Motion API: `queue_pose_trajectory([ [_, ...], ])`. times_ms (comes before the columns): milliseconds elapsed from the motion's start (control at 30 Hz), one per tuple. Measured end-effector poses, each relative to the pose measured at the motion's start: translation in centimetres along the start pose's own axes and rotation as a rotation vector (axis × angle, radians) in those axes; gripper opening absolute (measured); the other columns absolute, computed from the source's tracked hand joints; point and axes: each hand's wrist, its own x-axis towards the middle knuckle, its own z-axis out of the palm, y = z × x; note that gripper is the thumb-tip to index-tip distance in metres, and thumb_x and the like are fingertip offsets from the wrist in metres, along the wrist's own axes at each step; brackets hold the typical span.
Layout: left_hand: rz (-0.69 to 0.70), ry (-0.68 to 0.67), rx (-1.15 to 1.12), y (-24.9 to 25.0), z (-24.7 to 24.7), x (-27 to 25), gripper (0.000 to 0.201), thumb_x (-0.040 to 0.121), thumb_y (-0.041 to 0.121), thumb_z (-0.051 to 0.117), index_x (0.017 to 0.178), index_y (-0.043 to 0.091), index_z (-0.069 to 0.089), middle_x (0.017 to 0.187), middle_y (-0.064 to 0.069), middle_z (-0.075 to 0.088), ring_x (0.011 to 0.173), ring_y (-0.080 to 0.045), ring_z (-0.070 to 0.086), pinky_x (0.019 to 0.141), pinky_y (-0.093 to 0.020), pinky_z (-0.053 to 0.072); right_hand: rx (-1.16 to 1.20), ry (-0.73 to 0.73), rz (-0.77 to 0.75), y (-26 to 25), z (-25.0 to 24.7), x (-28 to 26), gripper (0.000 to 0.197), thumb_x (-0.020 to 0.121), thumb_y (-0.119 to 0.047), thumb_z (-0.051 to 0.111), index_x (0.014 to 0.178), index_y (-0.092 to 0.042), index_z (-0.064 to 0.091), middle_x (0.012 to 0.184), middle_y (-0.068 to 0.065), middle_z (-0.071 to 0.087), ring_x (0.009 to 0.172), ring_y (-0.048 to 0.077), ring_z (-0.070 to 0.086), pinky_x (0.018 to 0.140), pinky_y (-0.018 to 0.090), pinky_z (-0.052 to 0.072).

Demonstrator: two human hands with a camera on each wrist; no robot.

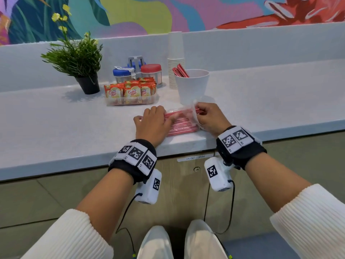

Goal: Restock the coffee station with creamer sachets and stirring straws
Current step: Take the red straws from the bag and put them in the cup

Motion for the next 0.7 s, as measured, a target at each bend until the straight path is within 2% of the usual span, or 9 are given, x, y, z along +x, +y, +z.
queue_pose_trajectory([
  [100, 0.065, -0.038, 0.039, -0.4, 0.0, -0.3, 0.06, 0.085, 0.066, 0.037, 0.119, 0.018, 0.047, 0.122, -0.003, 0.05, 0.117, -0.023, 0.043, 0.103, -0.047, 0.024, 0.008, 0.088, 0.014, 0.1, -0.4, -0.1, 0.018, 0.085, -0.009, 0.062, 0.093, 0.007, 0.066, 0.09, 0.023, 0.066, 0.083, 0.036, 0.063, 0.078, 0.047, 0.053],
  [167, 0.088, -0.048, 0.087, -0.4, 0.0, -0.4, 0.063, 0.083, 0.068, 0.038, 0.12, 0.018, 0.048, 0.122, -0.003, 0.05, 0.117, -0.024, 0.042, 0.104, -0.047, 0.023, 0.072, 0.093, 0.025, 0.1, -0.6, -0.2, 0.016, 0.086, 0.0, 0.058, 0.097, 0.009, 0.064, 0.093, 0.025, 0.066, 0.083, 0.036, 0.063, 0.078, 0.046, 0.053],
  [267, 0.074, -0.029, 0.103, -0.2, 0.0, -0.3, 0.061, 0.084, 0.067, 0.037, 0.112, 0.015, 0.051, 0.115, -0.005, 0.053, 0.112, -0.024, 0.045, 0.099, -0.044, 0.026, 0.128, -0.016, 0.04, -0.3, -0.3, -0.5, 0.021, 0.086, -0.012, 0.063, 0.104, -0.001, 0.064, 0.086, 0.007, 0.065, 0.073, 0.018, 0.06, 0.064, 0.03, 0.051],
  [300, 0.065, -0.021, 0.104, -0.2, 0.0, -0.2, 0.06, 0.085, 0.067, 0.037, 0.11, 0.014, 0.051, 0.114, -0.005, 0.054, 0.111, -0.025, 0.045, 0.098, -0.044, 0.026, 0.058, -0.049, 0.028, -0.4, -0.1, -0.6, 0.025, 0.086, -0.021, 0.064, 0.105, -0.006, 0.065, 0.087, 0.004, 0.065, 0.075, 0.016, 0.06, 0.065, 0.028, 0.05],
  [400, 0.051, 0.0, 0.096, -0.2, 0.0, -0.2, 0.057, 0.087, 0.064, 0.037, 0.107, 0.013, 0.051, 0.111, -0.006, 0.055, 0.109, -0.025, 0.046, 0.096, -0.043, 0.027, -0.146, -0.038, -0.041, -0.4, 0.2, -0.8, 0.026, 0.085, -0.028, 0.065, 0.099, -0.007, 0.069, 0.09, 0.005, 0.067, 0.084, 0.02, 0.06, 0.078, 0.032, 0.046],
  [500, 0.079, 0.012, 0.07, -0.3, 0.1, -0.3, 0.055, 0.087, 0.064, 0.038, 0.106, 0.014, 0.05, 0.11, -0.004, 0.053, 0.108, -0.023, 0.046, 0.097, -0.042, 0.026, -0.09, 0.045, -0.042, 0.1, 0.0, -0.4, 0.025, 0.082, -0.025, 0.068, 0.091, -0.002, 0.071, 0.087, 0.016, 0.07, 0.079, 0.027, 0.062, 0.076, 0.037, 0.049],
  [567, 0.099, 0.011, 0.054, -0.5, 0.2, -0.4, 0.054, 0.087, 0.063, 0.038, 0.109, 0.016, 0.049, 0.111, -0.002, 0.052, 0.109, -0.022, 0.045, 0.1, -0.043, 0.025, -0.059, 0.083, -0.012, 0.3, -0.3, -0.4, 0.018, 0.084, -0.015, 0.066, 0.089, 0.001, 0.07, 0.084, 0.018, 0.068, 0.077, 0.031, 0.063, 0.073, 0.041, 0.051],
  [633, 0.111, 0.012, 0.043, -0.6, 0.3, -0.4, 0.049, 0.089, 0.06, 0.036, 0.109, 0.017, 0.048, 0.11, -0.001, 0.052, 0.109, -0.022, 0.045, 0.1, -0.043, 0.025, 0.006, 0.115, 0.016, 0.5, -0.7, -0.4, 0.009, 0.085, -0.002, 0.06, 0.086, -0.001, 0.068, 0.075, 0.008, 0.064, 0.068, 0.017, 0.062, 0.063, 0.031, 0.051],
  [700, 0.112, 0.02, 0.039, -0.6, 0.3, -0.4, 0.043, 0.094, 0.053, 0.034, 0.107, 0.015, 0.048, 0.109, -0.002, 0.051, 0.109, -0.023, 0.045, 0.098, -0.041, 0.025, 0.087, 0.113, 0.049, 0.2, -1.1, -0.5, 0.015, 0.085, 0.004, 0.056, 0.082, -0.007, 0.065, 0.069, -0.001, 0.058, 0.055, -0.002, 0.055, 0.057, 0.017, 0.044],
])
